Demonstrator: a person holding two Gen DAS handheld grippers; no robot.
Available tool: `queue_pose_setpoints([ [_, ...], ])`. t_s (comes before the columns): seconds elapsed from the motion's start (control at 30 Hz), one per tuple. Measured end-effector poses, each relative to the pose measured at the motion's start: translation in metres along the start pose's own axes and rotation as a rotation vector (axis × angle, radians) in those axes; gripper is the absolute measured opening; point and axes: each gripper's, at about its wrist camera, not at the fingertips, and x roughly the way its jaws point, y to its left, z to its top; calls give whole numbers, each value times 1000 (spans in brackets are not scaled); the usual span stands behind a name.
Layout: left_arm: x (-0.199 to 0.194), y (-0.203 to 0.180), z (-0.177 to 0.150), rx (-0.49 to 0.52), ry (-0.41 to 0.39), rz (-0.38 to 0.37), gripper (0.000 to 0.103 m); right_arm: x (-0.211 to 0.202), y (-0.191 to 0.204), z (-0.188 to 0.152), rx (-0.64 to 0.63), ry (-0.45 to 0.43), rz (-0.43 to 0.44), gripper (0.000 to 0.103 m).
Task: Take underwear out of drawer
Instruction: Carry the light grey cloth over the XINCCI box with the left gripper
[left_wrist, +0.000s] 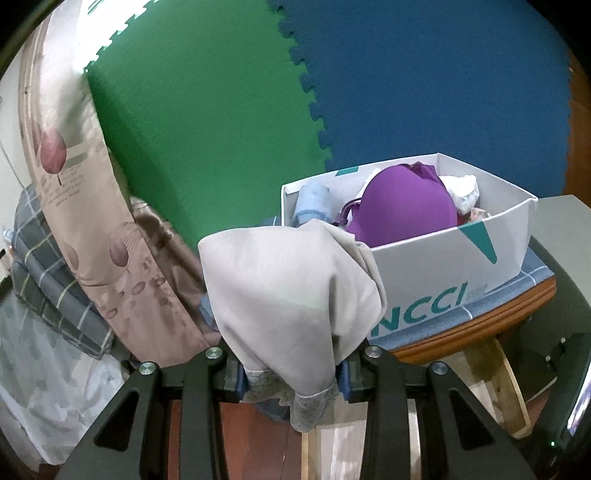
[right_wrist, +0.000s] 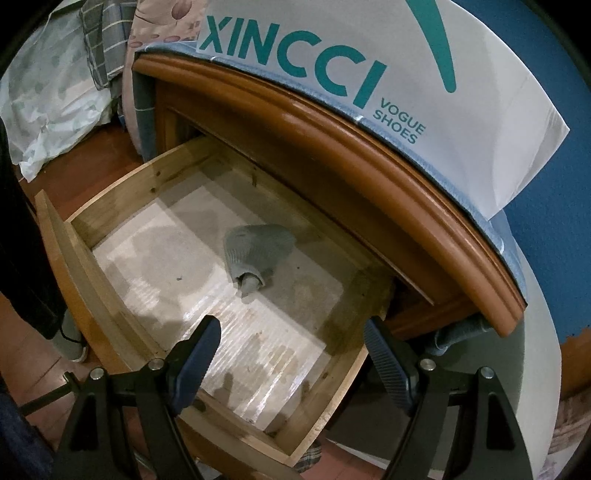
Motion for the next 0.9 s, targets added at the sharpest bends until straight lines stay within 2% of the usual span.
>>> queue_pose_setpoints([
  [0.23,8,-1,29,-10,-10,-24,33,-3,1,1,-3,-3,4,82],
  [0.47,28,16,98,-78,-12,-117,34,-5,-1,2,11,-13,12,82],
  [0.67,54,18,144,-87,4,-113,34,-5,-7,5,43,-18,28,82],
  [0.8,81,21,160,-154,66,-154,34,-5,-12,5,62,-22,42,82],
  [0.9,100,20,155,-216,125,-179,34,-5,-15,4,77,-22,48,82],
])
